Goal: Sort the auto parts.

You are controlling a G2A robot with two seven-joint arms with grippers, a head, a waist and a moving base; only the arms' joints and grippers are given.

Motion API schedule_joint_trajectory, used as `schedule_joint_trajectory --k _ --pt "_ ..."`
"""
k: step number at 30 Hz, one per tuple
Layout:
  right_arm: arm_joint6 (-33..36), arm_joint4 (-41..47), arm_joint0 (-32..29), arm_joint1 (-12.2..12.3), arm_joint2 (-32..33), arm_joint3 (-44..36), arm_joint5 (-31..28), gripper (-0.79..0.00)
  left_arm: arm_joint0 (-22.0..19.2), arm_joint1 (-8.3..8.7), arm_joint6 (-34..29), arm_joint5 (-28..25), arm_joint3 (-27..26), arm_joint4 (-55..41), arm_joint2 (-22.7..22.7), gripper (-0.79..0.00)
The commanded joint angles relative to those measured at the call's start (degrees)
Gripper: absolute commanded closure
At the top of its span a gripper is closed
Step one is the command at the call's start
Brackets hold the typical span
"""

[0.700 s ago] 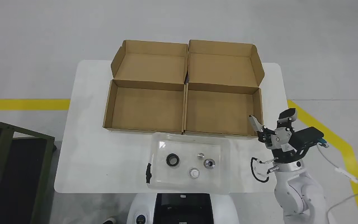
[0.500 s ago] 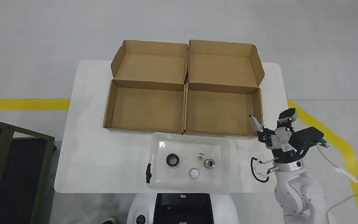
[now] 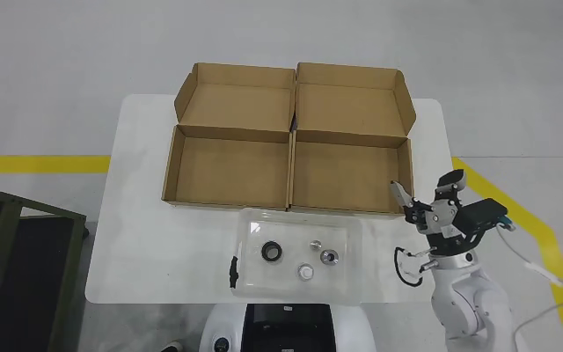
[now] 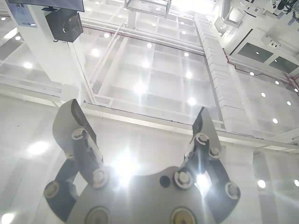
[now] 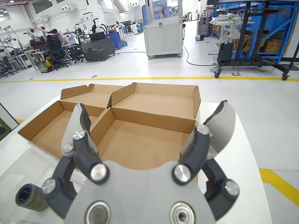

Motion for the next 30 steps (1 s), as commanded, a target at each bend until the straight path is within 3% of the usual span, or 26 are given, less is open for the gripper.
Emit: schedule_joint_trajectory --k 1,14,23,30 --pt "1.35 -0.39 0.75 0.09 -0.12 0.04 -0.99 -0.785 0.00 0.00 0.00 0.00 0.00 0.00 0.00 -0.785" --pt "15.17 1.23 7.03 1.06 -4.19 -0.88 -14.70 -0.785 0.00 0.00 0.00 0.00 0.00 0.00 0.00 -0.785" --pt "28.30 -4.88 10.32 2.09 -10.00 -5.51 -25.27 -0.785 0.00 0.00 0.00 0.00 0.00 0.00 0.00 -0.785" --pt "34.26 -2.24 11.22 2.64 -13.82 -5.74 -30.20 -0.785 0.00 0.00 0.00 0.00 0.00 0.00 0.00 -0.785"
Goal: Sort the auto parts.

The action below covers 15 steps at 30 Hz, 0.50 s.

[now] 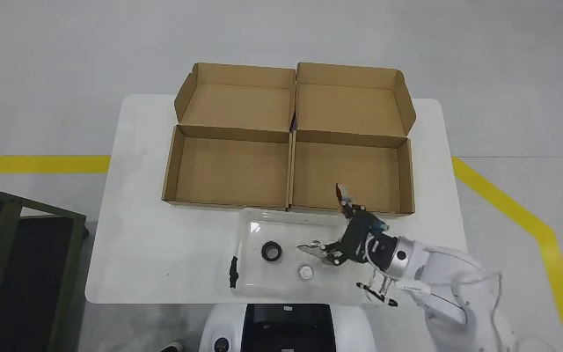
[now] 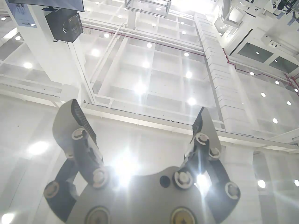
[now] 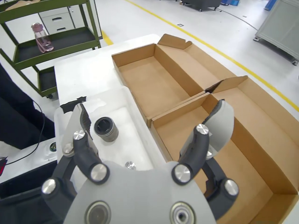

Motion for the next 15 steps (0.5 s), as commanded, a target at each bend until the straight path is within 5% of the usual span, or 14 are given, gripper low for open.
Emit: schedule_joint_trajectory --k 1,9,15 --pt "3.11 0.20 0.26 0.25 -0.92 -0.09 -1.67 -0.785 0.00 0.00 0.00 0.00 0.00 0.00 0.00 -0.785" --pt "14.10 -0.68 1.80 0.99 -3.77 0.71 -1.93 -0.785 0.00 0.00 0.00 0.00 0.00 0.00 0.00 -0.785" --pt "14.99 -1.11 2.36 1.13 -4.48 0.73 -1.90 -0.785 0.00 0.00 0.00 0.00 0.00 0.00 0.00 -0.785"
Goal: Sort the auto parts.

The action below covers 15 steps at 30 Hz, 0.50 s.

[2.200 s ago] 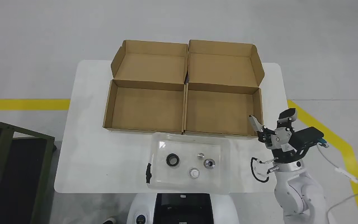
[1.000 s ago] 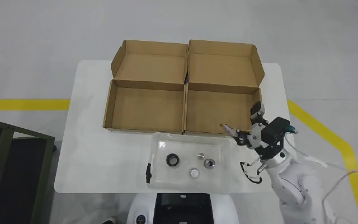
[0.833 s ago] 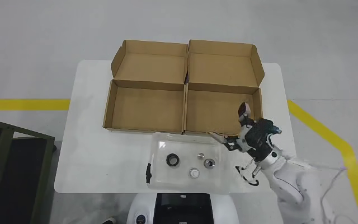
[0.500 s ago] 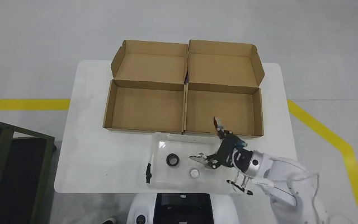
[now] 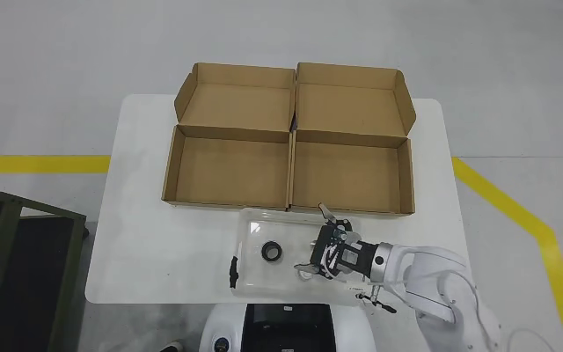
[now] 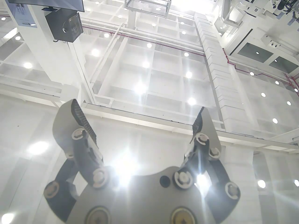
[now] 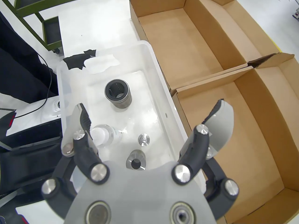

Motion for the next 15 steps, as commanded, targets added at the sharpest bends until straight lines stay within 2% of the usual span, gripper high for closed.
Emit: schedule_joint_trajectory --k 1,11,15 --pt "-0.03 0.02 -0.02 -0.01 0.03 0.00 0.00 -0.785 0.00 0.00 0.00 0.00 0.00 0.00 0.00 -0.785" --pt "-0.02 -0.75 0.12 0.07 0.00 -0.29 -0.09 -0.785 0.00 0.00 0.00 0.00 0.00 0.00 0.00 -0.785" --pt "1.00 -0.82 0.02 0.64 -0.20 -1.89 -4.02 -0.785 0.00 0.00 0.00 0.00 0.00 0.00 0.00 -0.785"
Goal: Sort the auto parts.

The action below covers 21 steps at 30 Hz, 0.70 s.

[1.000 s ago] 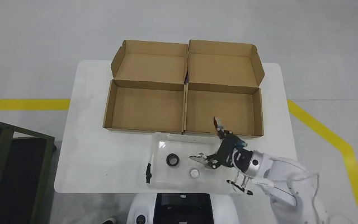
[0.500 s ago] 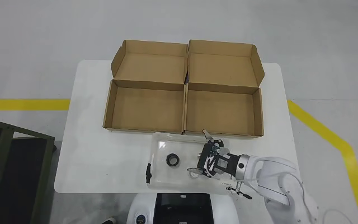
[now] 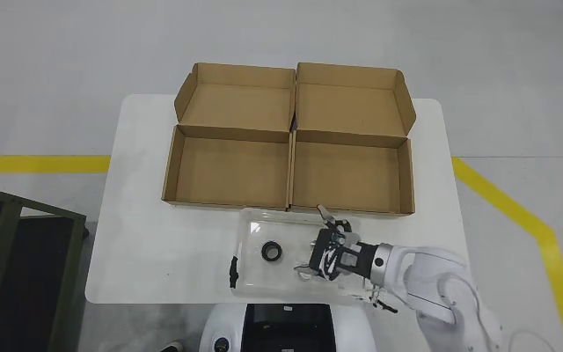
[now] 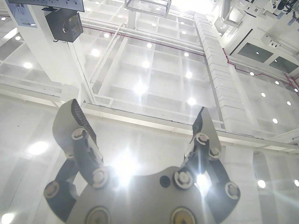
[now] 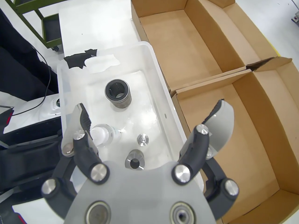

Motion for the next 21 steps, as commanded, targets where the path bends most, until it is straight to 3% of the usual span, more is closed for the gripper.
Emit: schedule_joint_trajectory --k 1,8,14,18,21 --pt "0.94 0.84 -0.09 0.35 0.21 -0.57 -2.39 -0.785 0.00 0.00 0.00 0.00 0.00 0.00 0.00 -0.785" --pt "6.05 5.10 -1.22 1.66 0.43 -1.30 -8.71 -0.785 0.00 0.00 0.00 0.00 0.00 0.00 0.00 -0.785" --pt "8.13 7.55 -0.71 2.37 -0.94 1.00 -8.86 -0.776 0.00 0.00 0.00 0.00 0.00 0.00 0.00 -0.785" --pt "8.16 8.09 0.05 2.75 -1.53 2.58 -8.51 -0.631 0.00 0.00 0.00 0.00 0.00 0.00 0.00 -0.785" --pt "8.52 8.04 0.74 3.06 -2.12 3.78 -8.93 -0.579 0.00 0.00 0.00 0.00 0.00 0.00 0.00 -0.785"
